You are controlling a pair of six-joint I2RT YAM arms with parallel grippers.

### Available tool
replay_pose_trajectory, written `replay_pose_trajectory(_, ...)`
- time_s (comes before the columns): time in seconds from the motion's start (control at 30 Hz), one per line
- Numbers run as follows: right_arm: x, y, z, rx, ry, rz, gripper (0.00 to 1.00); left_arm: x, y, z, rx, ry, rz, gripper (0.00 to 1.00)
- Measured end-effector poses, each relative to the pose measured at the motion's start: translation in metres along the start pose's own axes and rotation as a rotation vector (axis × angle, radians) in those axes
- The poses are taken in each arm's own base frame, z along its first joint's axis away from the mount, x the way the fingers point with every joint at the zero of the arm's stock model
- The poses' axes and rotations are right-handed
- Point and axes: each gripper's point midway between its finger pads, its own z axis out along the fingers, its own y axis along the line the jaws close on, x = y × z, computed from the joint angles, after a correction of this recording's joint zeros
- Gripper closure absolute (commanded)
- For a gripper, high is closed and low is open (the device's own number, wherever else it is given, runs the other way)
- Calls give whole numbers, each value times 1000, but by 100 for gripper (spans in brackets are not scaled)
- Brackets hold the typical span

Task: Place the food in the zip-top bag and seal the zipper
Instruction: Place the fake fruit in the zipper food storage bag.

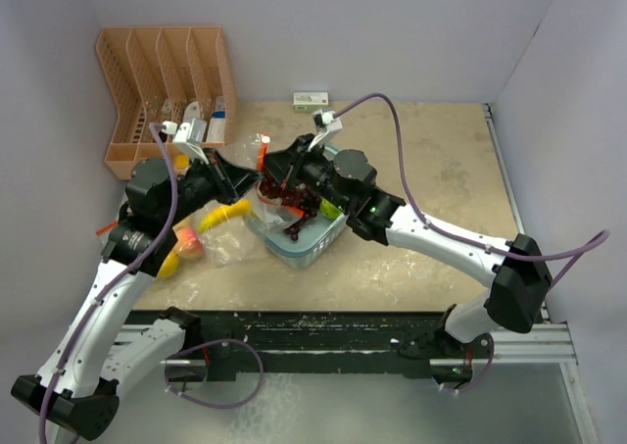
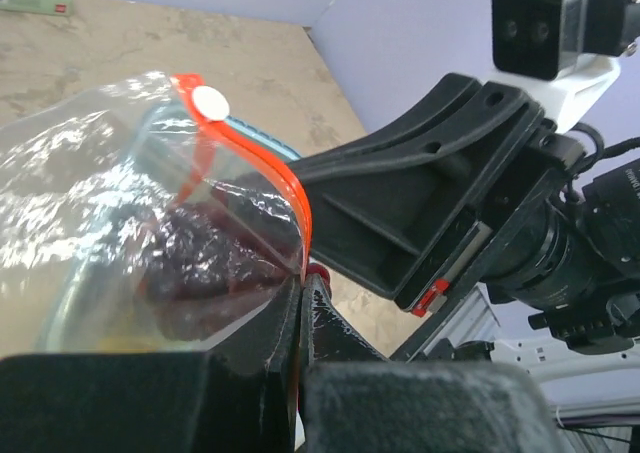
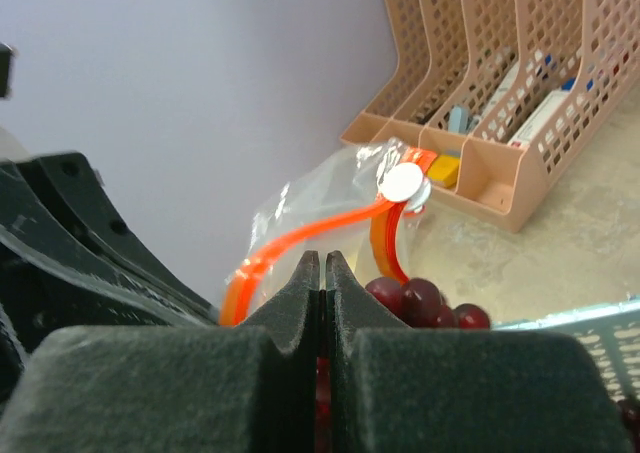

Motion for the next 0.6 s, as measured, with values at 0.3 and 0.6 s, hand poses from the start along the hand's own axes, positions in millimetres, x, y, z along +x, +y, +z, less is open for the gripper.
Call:
replay_pose_trajectory(0.3,-28,10,5,-7,-87,10,100,-6,-9,9,50,-14,-29,100)
replay_pose_trajectory(0.6,14,8,0,-5,-20,61,100,-9,-3,13,31,-38,-28,100)
